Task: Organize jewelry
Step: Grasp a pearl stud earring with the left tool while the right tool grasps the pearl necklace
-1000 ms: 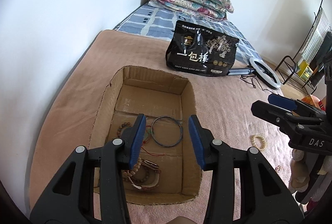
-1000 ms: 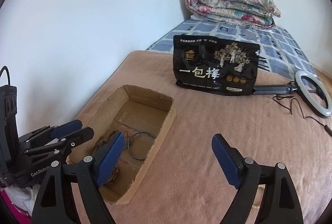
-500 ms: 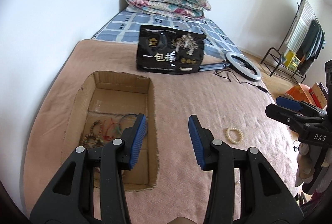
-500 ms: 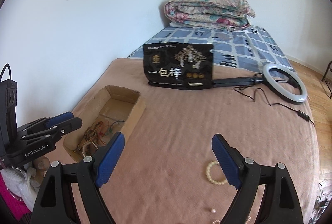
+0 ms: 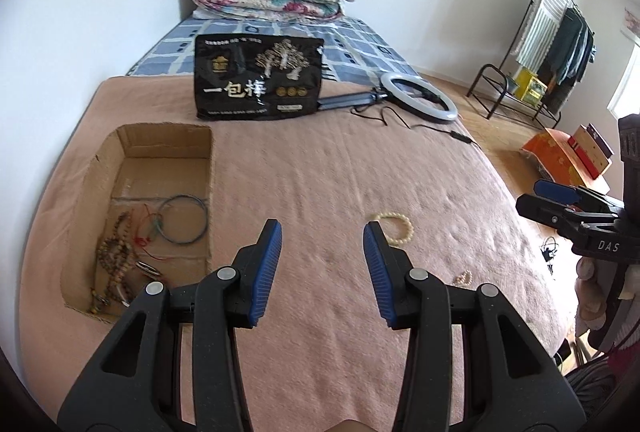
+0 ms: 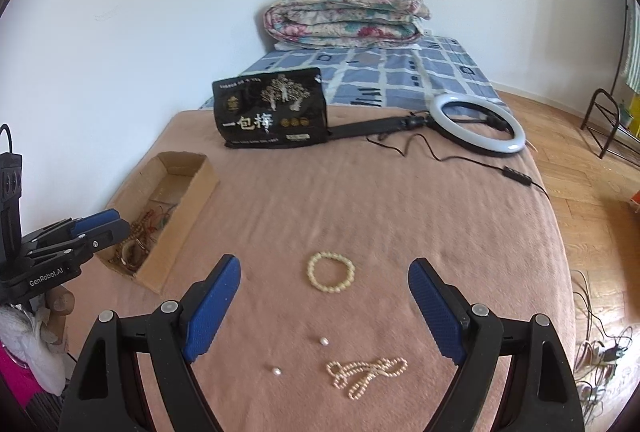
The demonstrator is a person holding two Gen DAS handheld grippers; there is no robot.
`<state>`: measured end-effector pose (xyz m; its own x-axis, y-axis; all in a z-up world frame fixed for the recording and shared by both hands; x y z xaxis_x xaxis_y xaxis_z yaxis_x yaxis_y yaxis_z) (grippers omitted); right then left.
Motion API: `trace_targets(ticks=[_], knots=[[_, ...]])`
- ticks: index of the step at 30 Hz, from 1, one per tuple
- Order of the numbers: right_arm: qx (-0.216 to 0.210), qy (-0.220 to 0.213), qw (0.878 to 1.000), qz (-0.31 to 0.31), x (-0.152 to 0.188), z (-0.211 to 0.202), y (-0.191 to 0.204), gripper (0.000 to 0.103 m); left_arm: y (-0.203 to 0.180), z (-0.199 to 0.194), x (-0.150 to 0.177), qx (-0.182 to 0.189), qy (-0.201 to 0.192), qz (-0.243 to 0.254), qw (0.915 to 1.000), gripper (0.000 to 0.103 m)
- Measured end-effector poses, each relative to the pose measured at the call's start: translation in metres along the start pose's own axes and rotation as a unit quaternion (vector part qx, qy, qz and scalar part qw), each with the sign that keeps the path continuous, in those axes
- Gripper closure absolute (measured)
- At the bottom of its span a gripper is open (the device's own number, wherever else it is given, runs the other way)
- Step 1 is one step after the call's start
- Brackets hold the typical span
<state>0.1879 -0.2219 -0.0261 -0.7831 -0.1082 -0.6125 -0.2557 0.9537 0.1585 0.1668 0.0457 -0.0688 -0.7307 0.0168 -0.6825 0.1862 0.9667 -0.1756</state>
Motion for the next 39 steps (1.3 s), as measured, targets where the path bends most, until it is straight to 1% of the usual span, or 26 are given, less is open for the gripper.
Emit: trace_targets(ticks=[6, 15, 21, 30, 31, 32, 35, 39], knots=[[0.021, 0.020, 1.000, 0.009, 0.030, 0.002, -0.024, 0.015, -0.025, 0.012, 0.017, 0.020, 0.021, 0.018, 0.9994, 0.060], [0.044, 0.069, 0.996, 0.032, 0.073, 0.028, -0.051, 0.015, -0.053, 0.034, 0.041, 0.046, 0.055, 0.044, 0.9964, 0.060], [0.044, 0.106, 0.991, 0.070, 0.097, 0.047, -0.067, 0.016, -0.071, 0.045, 0.058, 0.062, 0.074, 0.066, 0.9931, 0.060], [0.037, 0.147, 0.985, 0.088, 0.121, 0.069, -0.075, 0.016, -0.095, 0.063, 0.081, 0.081, 0.103, 0.100, 0.9863, 0.060], [0.035, 0.151, 0.983, 0.094, 0.123, 0.071, -0.076, 0.016, -0.098, 0.066, 0.083, 0.083, 0.107, 0.105, 0.9852, 0.062], [0.032, 0.157, 0.982, 0.100, 0.125, 0.074, -0.077, 0.016, -0.100, 0.068, 0.085, 0.084, 0.110, 0.110, 0.9842, 0.068], [0.030, 0.168, 0.978, 0.117, 0.129, 0.082, -0.080, 0.022, -0.106, 0.075, 0.091, 0.089, 0.121, 0.121, 0.9812, 0.069], [0.013, 0.179, 0.974, 0.142, 0.131, 0.092, -0.082, 0.025, -0.109, 0.085, 0.099, 0.098, 0.137, 0.125, 0.9778, 0.069]])
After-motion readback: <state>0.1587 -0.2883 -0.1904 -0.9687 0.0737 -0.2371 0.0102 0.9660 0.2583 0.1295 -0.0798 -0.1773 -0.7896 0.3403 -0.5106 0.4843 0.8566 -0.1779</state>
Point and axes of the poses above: each gripper's, at about its wrist camera, not at the fingertips, and z roughly the way its jaws point, y to its left, x to its underside, the point moved 3 cm from there along z, roughly the way its jaws point, and after that the axes turned 5 degrees about z, right-handed, at the moved point
